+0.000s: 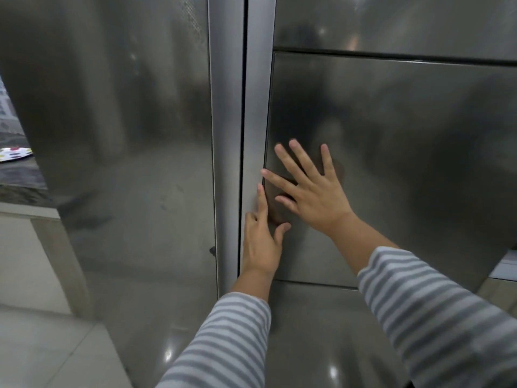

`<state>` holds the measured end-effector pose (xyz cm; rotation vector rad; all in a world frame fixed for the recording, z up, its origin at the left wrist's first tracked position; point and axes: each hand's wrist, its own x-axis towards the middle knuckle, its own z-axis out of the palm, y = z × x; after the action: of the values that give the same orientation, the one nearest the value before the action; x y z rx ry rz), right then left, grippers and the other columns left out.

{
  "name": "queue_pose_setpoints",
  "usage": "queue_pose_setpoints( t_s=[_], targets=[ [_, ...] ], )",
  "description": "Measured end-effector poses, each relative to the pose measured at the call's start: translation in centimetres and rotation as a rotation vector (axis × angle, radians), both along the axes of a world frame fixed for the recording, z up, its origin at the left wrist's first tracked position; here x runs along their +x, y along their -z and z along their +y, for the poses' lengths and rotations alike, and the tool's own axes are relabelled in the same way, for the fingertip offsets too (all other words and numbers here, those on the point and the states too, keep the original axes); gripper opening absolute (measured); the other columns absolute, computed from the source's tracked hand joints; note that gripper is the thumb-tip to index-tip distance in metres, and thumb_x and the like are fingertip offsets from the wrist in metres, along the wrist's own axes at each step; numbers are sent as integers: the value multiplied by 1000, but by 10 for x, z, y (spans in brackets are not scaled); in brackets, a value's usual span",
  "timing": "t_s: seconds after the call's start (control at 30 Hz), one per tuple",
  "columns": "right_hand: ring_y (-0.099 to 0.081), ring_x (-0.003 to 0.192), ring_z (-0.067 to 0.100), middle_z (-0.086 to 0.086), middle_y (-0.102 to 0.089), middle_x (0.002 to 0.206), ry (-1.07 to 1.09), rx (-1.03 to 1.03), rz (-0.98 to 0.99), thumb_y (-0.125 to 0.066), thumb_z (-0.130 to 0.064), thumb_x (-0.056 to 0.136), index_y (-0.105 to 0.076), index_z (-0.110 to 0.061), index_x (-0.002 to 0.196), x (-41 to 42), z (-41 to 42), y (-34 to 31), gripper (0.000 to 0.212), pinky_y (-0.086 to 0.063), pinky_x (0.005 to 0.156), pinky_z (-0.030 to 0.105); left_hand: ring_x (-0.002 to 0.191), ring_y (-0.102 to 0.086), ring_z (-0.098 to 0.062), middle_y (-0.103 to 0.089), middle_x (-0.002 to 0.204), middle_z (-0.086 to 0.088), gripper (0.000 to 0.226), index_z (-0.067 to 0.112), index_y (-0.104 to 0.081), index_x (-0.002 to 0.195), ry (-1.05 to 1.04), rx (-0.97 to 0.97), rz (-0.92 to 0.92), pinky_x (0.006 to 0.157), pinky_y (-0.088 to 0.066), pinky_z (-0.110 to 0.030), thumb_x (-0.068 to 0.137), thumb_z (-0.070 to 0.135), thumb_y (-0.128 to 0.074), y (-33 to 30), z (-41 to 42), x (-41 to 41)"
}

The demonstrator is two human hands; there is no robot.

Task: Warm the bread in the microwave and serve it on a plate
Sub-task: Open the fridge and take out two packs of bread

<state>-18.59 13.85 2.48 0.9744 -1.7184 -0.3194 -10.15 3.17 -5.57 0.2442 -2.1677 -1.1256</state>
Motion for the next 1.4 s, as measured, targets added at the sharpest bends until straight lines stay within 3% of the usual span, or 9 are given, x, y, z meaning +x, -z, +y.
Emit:
queue_pose_setpoints(
  t_s=[0.1, 0.3, 0.4, 0.57, 0.7, 0.83, 0.97, 1.23, 1.4],
  targets=[
    [-1, 147, 29, 6, -9, 160, -3, -17, -11, -36, -51, 98, -14, -38, 152, 13, 5, 2, 60, -9, 112, 64, 100, -55, -23, -45, 114, -9, 96, 51, 19, 138, 25, -21, 28, 84, -37, -21, 90, 35, -63, 5, 2, 15],
    [-4, 148, 32, 7, -9, 159, 33, -54, -53, -42, -48, 97, -13, -39, 151, 54, 20, 5, 62, -13, 111, 66, 129, -36, -12, -32, 150, -8, 98, 43, 13, 145, 202, -10, 47, 99, -22, -14, 88, 28, -65, 1, 2, 60],
    [-6, 147, 32, 9, -7, 159, 86, -64, -108, -41, -47, 97, -12, -37, 152, 88, 31, 8, 62, -14, 110, 68, 133, -30, -4, -26, 154, -6, 109, 43, 20, 143, 274, -4, 26, 103, -21, -19, 85, 23, -70, -3, 8, 90],
    [-14, 146, 32, 11, -12, 158, 149, -183, -210, -34, -41, 96, -19, -31, 150, 162, 50, 12, 57, -18, 111, 65, 125, -50, -21, -37, 149, -5, 119, 54, 28, 137, 446, -50, -63, 105, -42, -43, 82, 10, -68, -6, 15, 141],
    [-15, 146, 32, 13, -14, 157, 214, -292, -242, -36, -38, 95, -24, -25, 150, 224, 62, 10, 58, -19, 112, 63, 118, -54, -16, -54, 131, 0, 80, 37, -20, 149, 500, -266, 0, 101, -45, -38, 84, 9, -57, -14, 6, 189],
    [-12, 146, 32, 13, -13, 157, 259, -289, -233, -40, -35, 94, -33, -19, 147, 275, 65, -7, 56, -13, 114, 61, 106, -54, -19, -57, 114, -2, 47, 18, -53, 126, 243, -383, 270, 87, -51, -41, 81, 4, -57, -36, -12, 212],
    [-8, 148, 30, 12, -10, 159, 296, -237, -230, -42, -31, 92, -29, -16, 150, 316, 58, -17, 62, -11, 114, 62, 121, -46, -26, -47, 133, -7, 62, 13, -41, 139, 197, -458, 193, 96, -45, -43, 83, 20, -67, -58, -21, 213],
    [3, 149, 30, 16, -5, 160, 419, 17, -211, -59, -24, 81, -31, -10, 149, 339, 58, -45, 74, 6, 116, 59, 148, 3, -22, 8, 160, -3, 100, 18, 6, 152, 249, -449, -37, 117, -5, -49, 86, 45, -64, -62, 13, 230],
    [36, 136, 33, 19, 32, 151, 703, 137, -266, -43, -44, 94, 12, -8, 150, 346, 78, -53, 86, 35, 100, 55, 144, 24, -19, 30, 155, 0, 124, 18, 29, 143, 269, -525, -169, 117, 3, -53, 77, 55, -69, -66, 46, 235]
  ],
)
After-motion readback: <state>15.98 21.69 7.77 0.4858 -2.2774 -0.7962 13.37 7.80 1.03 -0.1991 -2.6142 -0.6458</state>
